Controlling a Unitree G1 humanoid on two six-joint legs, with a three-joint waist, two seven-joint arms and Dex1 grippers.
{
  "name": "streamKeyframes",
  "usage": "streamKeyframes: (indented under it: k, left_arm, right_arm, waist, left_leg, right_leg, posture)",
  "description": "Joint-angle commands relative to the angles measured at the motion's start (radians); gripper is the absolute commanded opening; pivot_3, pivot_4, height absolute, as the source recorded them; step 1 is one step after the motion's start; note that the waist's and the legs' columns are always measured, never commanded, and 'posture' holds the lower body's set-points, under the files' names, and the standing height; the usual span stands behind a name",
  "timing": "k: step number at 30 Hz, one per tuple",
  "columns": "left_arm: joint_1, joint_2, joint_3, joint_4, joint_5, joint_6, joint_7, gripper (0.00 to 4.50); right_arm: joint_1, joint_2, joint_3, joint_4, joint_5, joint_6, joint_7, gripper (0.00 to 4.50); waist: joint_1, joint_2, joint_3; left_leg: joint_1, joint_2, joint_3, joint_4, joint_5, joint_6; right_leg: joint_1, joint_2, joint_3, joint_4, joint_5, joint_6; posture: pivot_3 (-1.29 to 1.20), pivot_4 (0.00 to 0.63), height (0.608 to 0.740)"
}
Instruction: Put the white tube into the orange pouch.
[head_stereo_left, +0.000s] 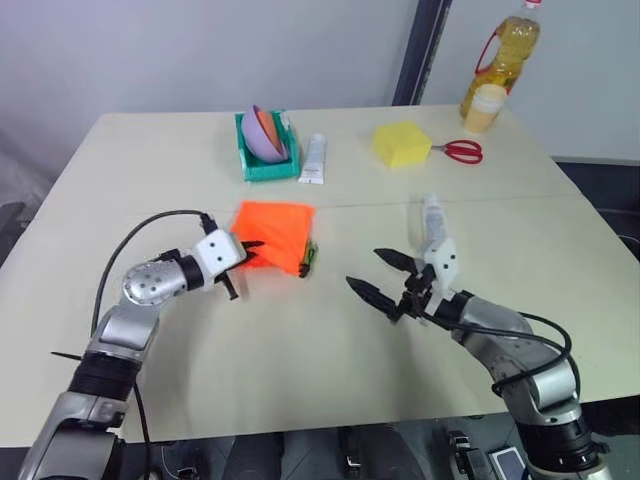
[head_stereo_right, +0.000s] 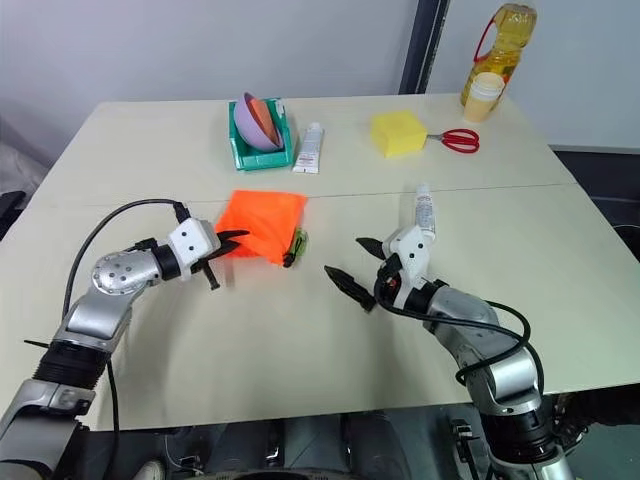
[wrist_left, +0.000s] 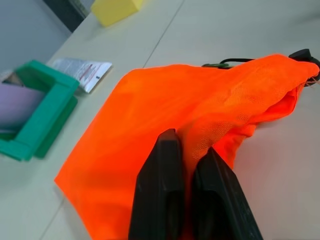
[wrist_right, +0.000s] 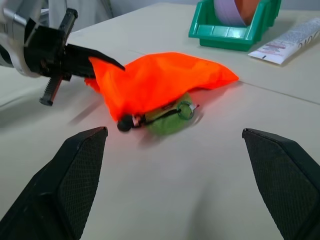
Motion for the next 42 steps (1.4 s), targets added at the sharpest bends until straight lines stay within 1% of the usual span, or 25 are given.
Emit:
streamKeyframes:
  k: [1,4,6,9,13,16,18,20,24,27,32,36,40,42]
  left_arm:
    - [-0.014,-0.011,0.046,-0.022,-0.115,0.152,-0.057,0.07]
    - [-0.013,-0.021,0.071,-0.080,-0.244,0.333,-0.115,0.07]
    - [-0.013,-0.019,0.079,-0.114,-0.298,0.426,-0.140,0.07]
    - [-0.015,-0.016,0.081,-0.131,-0.305,0.470,-0.139,0.07]
    - [-0.074,-0.094,0.122,-0.160,-0.380,0.586,-0.058,0.07]
    - [-0.098,-0.128,0.125,-0.186,-0.402,0.642,-0.027,0.07]
    - [-0.109,-0.141,0.120,-0.190,-0.399,0.673,-0.005,0.07]
    - [-0.114,-0.148,0.123,-0.194,-0.406,0.696,0.004,0.07]
    - [-0.125,-0.155,0.142,-0.175,-0.413,0.717,0.015,0.07]
    - [-0.128,-0.151,0.131,-0.162,-0.392,0.704,0.017,0.07]
    - [-0.136,-0.175,0.128,-0.157,-0.382,0.700,0.046,0.07]
    - [-0.146,-0.195,0.126,-0.150,-0.378,0.698,0.066,0.07]
    - [-0.150,-0.209,0.126,-0.159,-0.377,0.703,0.081,0.07]
    - [-0.150,-0.212,0.128,-0.163,-0.376,0.705,0.087,0.07]
  right_arm:
    - [-0.009,0.007,0.002,-0.052,-0.013,-0.027,-0.012,4.50]
    - [-0.020,0.007,0.007,-0.040,-0.039,-0.036,-0.027,4.50]
    - [-0.029,0.009,0.005,-0.029,-0.060,-0.041,-0.043,4.50]
    - [-0.036,0.015,0.003,-0.023,-0.083,-0.041,-0.063,4.50]
    - [-0.057,0.023,-0.063,0.015,-0.124,-0.056,-0.141,4.50]
    - [-0.072,0.018,-0.101,0.034,-0.150,-0.053,-0.187,4.50]
    - [-0.095,0.019,-0.138,0.065,-0.184,-0.042,-0.252,4.50]
    - [-0.113,0.014,-0.165,0.095,-0.217,-0.023,-0.306,4.50]
    - [-0.133,0.014,-0.190,0.137,-0.248,0.024,-0.359,4.50]
    - [-0.166,0.037,-0.208,0.174,-0.247,0.087,-0.406,4.50]
    - [-0.224,0.092,-0.210,0.242,-0.245,0.148,-0.460,4.50]
    - [-0.267,0.123,-0.197,0.339,-0.271,0.147,-0.494,4.50]
    - [-0.310,0.161,-0.218,0.451,-0.306,0.119,-0.570,4.50]
    - [-0.317,0.165,-0.221,0.480,-0.314,0.103,-0.582,4.50]
  waist:
    - [0.000,0.000,0.000]
    - [-0.001,0.000,0.000]
    - [-0.001,0.000,0.000]
    - [-0.001,0.000,0.000]
    - [0.003,0.000,0.000]
    - [0.002,0.000,0.000]
    - [0.000,0.000,0.000]
    - [-0.002,0.000,0.000]
    - [-0.002,0.000,0.000]
    - [-0.002,0.000,0.000]
    - [-0.002,0.000,0.000]
    - [-0.001,0.000,0.000]
    - [-0.003,0.000,0.000]
    - [-0.003,0.000,0.000]
  left_leg:
    - [0.000,0.000,0.000,0.000,0.000,0.000]
    - [0.000,0.000,0.000,0.002,0.000,0.000]
    - [0.000,0.000,-0.001,0.002,0.000,0.000]
    - [0.000,0.000,-0.001,0.002,0.000,0.000]
    - [0.000,-0.001,-0.002,0.003,0.000,0.000]
    - [-0.002,-0.001,-0.002,0.005,0.000,0.000]
    - [-0.002,-0.001,-0.002,0.005,0.000,0.000]
    - [-0.001,-0.001,-0.002,0.005,0.000,0.000]
    - [-0.001,-0.001,-0.003,0.005,0.000,0.000]
    - [-0.001,-0.001,-0.003,0.005,0.000,0.000]
    - [-0.001,-0.001,-0.003,0.005,0.000,0.000]
    - [-0.001,-0.001,-0.003,0.005,0.000,0.000]
    - [-0.001,-0.001,-0.003,0.005,0.000,0.000]
    - [-0.001,-0.001,-0.003,0.005,0.000,0.000]
  right_leg:
    - [0.000,0.000,0.000,0.000,0.000,0.000]
    - [0.000,0.000,0.000,0.002,0.000,0.000]
    - [0.000,0.000,0.000,0.002,0.000,0.000]
    - [0.000,0.000,0.000,0.002,0.000,0.000]
    - [0.000,0.000,0.000,0.002,0.000,0.000]
    - [0.000,0.000,0.000,0.002,0.000,0.000]
    - [0.000,0.000,0.000,0.002,0.000,0.000]
    - [0.000,0.000,0.000,0.003,0.000,0.000]
    - [0.000,0.001,0.000,0.003,0.000,0.000]
    - [0.000,0.001,0.000,0.004,0.000,0.000]
    - [0.000,0.001,0.000,0.004,0.000,0.000]
    - [0.000,0.000,0.000,0.004,0.000,0.000]
    - [0.000,0.000,0.000,0.004,0.000,0.000]
    - [0.000,0.000,0.000,0.004,0.000,0.000]
  posture:
    - [0.00,0.150,0.726]
    - [0.00,0.150,0.726]
    - [0.00,0.150,0.726]
    - [0.00,0.150,0.726]
    - [0.00,0.150,0.726]
    - [0.00,0.150,0.726]
    - [0.00,0.150,0.726]
    - [0.00,0.150,0.726]
    - [0.00,0.150,0.726]
    - [0.00,0.150,0.726]
    - [0.00,0.150,0.726]
    - [0.00,0.150,0.726]
    - [0.00,0.150,0.726]
    - [0.00,0.150,0.726]
